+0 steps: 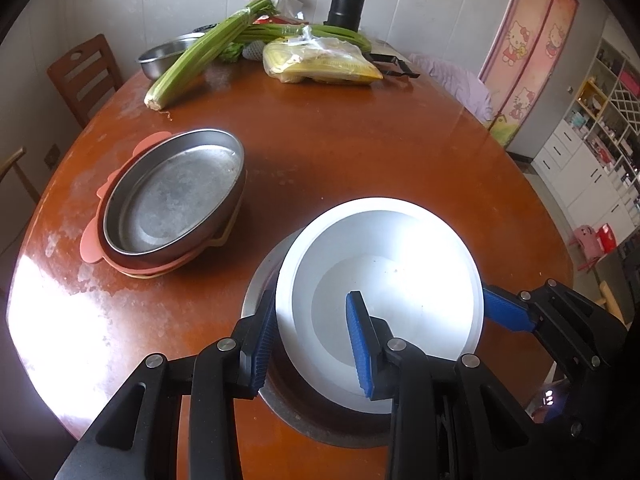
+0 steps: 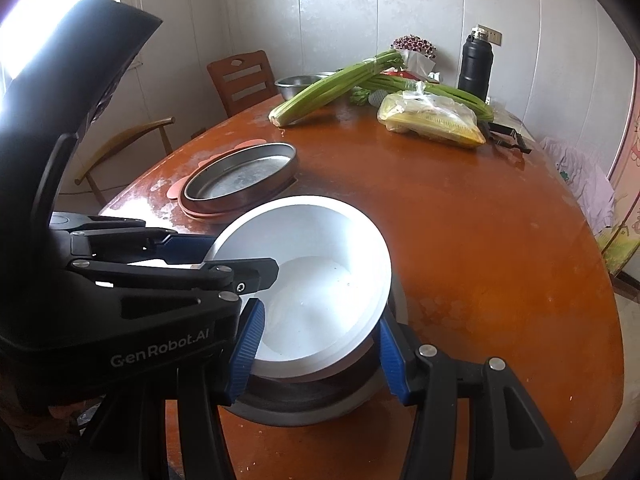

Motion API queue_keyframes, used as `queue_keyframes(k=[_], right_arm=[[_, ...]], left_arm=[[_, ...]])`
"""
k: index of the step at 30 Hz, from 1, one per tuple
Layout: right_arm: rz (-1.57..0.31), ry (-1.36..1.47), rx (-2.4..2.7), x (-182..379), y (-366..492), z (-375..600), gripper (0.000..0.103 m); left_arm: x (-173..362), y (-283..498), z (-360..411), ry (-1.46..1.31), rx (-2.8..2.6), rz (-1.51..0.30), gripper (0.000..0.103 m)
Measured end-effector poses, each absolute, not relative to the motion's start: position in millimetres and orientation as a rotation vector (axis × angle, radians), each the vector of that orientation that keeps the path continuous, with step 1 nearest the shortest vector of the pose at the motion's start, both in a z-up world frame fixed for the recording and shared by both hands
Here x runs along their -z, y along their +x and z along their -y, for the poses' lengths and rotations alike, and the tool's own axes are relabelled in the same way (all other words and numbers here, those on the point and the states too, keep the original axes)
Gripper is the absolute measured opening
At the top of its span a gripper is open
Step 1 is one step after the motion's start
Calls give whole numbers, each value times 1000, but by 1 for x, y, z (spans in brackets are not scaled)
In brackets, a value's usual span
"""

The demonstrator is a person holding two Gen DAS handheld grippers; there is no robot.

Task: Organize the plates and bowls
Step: 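Open the left gripper to release the red-sided bowl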

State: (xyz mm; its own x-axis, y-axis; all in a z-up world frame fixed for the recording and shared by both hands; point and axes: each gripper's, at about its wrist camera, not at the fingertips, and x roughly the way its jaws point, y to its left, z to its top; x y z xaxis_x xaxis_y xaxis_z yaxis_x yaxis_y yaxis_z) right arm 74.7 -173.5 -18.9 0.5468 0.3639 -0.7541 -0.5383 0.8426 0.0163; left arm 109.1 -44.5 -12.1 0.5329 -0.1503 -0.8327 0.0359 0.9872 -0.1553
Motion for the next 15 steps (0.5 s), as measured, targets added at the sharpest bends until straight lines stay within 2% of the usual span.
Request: queue_keyframes(k=[15], right_arm=[[-840, -226, -513, 21, 79, 180, 54]], left_arm=[[15, 110, 43, -128, 115, -1014, 35]])
